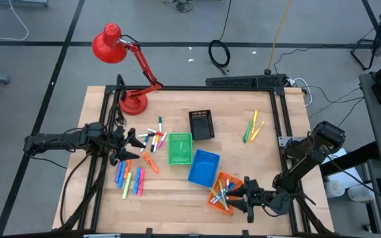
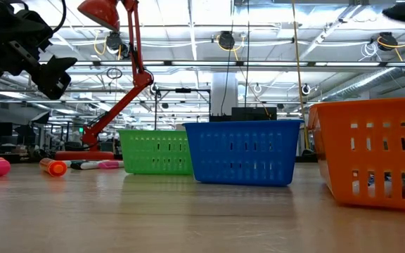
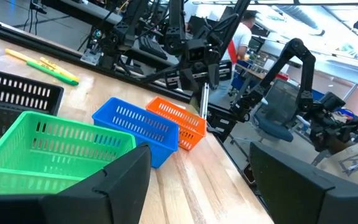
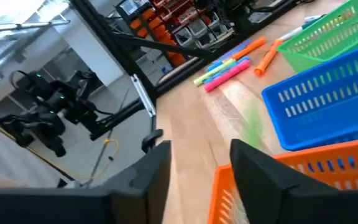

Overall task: Pick & Place Markers
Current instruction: Put the green marker pen into the orange basket, then put the bottom yellow pen into the blue basket

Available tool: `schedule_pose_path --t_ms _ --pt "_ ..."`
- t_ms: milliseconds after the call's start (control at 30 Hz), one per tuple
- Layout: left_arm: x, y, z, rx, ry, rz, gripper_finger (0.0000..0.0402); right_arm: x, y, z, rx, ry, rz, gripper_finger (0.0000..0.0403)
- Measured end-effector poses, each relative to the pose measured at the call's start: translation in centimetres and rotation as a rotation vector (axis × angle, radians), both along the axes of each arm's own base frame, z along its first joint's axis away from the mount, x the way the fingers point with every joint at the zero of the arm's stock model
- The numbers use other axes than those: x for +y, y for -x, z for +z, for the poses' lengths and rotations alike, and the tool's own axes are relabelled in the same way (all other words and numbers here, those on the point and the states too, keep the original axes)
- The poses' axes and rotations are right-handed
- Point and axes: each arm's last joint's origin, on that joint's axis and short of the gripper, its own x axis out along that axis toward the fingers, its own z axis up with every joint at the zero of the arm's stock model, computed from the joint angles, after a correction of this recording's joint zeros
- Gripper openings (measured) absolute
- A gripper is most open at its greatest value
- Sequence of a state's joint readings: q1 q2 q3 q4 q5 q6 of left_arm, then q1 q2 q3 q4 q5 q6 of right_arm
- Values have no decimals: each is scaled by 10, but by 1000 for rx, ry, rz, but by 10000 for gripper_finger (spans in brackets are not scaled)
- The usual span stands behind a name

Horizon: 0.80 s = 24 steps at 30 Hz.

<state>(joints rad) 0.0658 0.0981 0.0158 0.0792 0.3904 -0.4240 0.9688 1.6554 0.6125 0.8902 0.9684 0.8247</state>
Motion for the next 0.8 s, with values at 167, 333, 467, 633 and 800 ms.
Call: schedule_pose_path --t_ms 167,333,467,633,800 --pt "0 0 0 -1 0 0 274 0 0 -1 5 26 2 197" --pt "0 0 0 -1 0 0 273 -2 -3 1 -6 112 3 209" --pt "0 0 0 0 0 0 274 -7 -9 2 -4 216 -8 209" --pt "0 0 0 0 0 0 274 -18 -17 8 2 417 -60 202" --pt "0 0 0 0 0 0 274 -31 -15 43 -39 598 -125 193"
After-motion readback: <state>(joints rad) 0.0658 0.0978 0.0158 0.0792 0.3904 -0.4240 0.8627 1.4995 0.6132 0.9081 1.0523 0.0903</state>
